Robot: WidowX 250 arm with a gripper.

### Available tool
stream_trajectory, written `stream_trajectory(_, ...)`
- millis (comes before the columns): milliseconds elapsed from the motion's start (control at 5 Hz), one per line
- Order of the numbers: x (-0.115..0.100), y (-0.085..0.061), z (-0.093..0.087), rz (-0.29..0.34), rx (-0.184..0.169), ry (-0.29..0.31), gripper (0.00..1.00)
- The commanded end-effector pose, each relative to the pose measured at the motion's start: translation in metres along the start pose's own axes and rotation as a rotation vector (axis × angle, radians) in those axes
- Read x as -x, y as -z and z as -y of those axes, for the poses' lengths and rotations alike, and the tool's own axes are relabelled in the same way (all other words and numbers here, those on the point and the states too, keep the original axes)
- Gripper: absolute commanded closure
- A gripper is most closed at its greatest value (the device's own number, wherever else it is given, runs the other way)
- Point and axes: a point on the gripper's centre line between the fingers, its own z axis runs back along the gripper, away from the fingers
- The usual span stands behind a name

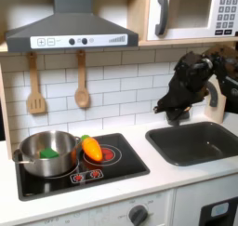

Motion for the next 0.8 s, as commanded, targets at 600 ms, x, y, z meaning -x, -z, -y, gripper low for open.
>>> stream_trajectory(600,-0.026,0.001,0.000,0.185,0.020,0.020,1.00)
